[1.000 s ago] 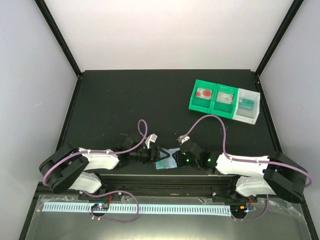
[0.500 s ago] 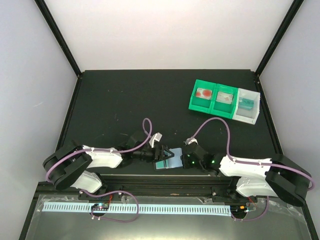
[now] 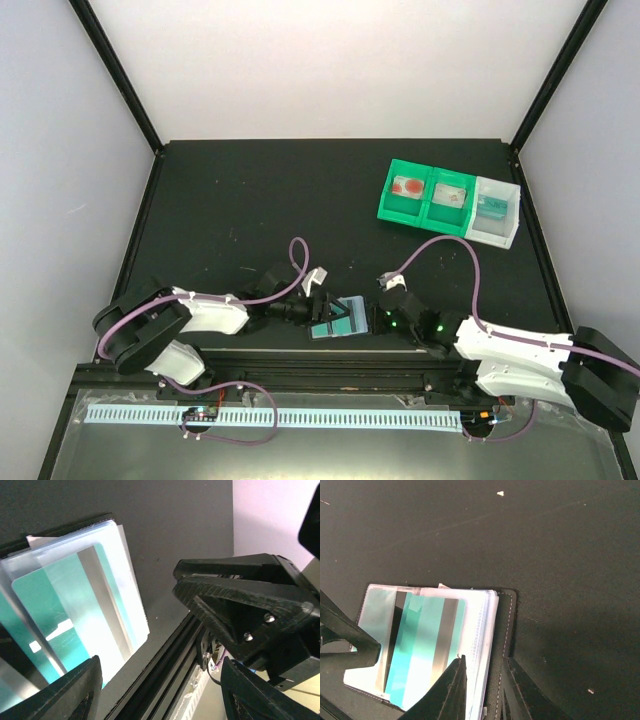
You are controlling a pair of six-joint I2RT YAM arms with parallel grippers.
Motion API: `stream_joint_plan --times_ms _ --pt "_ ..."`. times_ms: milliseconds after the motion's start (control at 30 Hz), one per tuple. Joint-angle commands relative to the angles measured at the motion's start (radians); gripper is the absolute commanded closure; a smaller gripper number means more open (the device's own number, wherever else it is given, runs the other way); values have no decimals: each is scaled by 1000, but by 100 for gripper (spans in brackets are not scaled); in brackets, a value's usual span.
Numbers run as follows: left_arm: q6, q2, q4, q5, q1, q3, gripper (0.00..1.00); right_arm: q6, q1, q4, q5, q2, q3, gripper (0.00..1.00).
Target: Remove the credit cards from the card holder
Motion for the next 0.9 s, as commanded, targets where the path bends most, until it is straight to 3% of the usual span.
stream_joint_plan --times_ms 0,267,500,867 --pt "54 -32 -47 -30 -6 39 33 -8 -6 11 35 -19 -4 79" --pt "111 -107 -251 -164 5 39 36 -13 -6 109 -69 76 -3 75" --pt "94 -132 -228 -178 32 -16 41 -16 -6 126 -104 199 29 75" --pt "68 -43 -161 -137 34 -23 51 -5 -3 113 -136 291 44 86"
